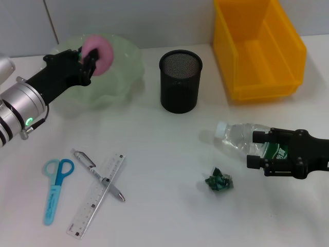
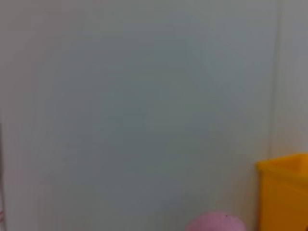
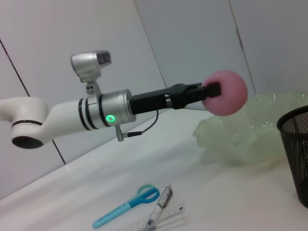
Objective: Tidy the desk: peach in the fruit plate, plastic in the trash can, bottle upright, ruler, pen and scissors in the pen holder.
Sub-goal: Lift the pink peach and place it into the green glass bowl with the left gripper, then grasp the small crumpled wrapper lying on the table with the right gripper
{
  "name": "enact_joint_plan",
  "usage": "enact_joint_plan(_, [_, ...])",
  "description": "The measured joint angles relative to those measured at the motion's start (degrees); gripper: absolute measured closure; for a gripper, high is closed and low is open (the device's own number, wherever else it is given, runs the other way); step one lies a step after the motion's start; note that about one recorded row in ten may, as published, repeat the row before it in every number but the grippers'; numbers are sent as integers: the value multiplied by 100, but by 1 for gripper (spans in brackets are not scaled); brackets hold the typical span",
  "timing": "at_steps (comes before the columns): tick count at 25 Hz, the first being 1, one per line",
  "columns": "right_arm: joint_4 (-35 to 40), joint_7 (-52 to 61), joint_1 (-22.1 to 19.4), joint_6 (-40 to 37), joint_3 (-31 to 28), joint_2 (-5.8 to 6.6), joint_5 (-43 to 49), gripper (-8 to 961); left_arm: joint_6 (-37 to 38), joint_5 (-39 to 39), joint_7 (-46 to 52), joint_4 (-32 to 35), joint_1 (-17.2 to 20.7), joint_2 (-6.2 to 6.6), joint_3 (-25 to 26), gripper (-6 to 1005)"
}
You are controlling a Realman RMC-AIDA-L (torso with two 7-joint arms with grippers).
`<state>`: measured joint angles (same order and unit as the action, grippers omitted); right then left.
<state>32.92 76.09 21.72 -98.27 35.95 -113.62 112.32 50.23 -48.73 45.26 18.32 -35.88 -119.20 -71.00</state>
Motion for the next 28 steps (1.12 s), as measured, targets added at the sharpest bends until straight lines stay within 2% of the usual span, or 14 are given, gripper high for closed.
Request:
enact_joint_plan(5, [-5, -16, 12, -4, -1, -1, 0, 138, -607, 34, -8, -27, -94, 1, -17, 792])
enact_joint_plan(11, [-18, -20, 30, -2, 0, -1, 0, 138, -863, 53, -10, -28, -103, 3, -25, 839])
enact_joint_plan(21, [-17, -24, 62, 10, 7, -10, 0, 138, -913, 62, 25, 14, -121, 3, -28, 686])
enact_joint_plan(28, [-23, -23, 78, 10, 12, -11, 0, 138, -914, 66, 40, 14, -141, 18, -28, 333])
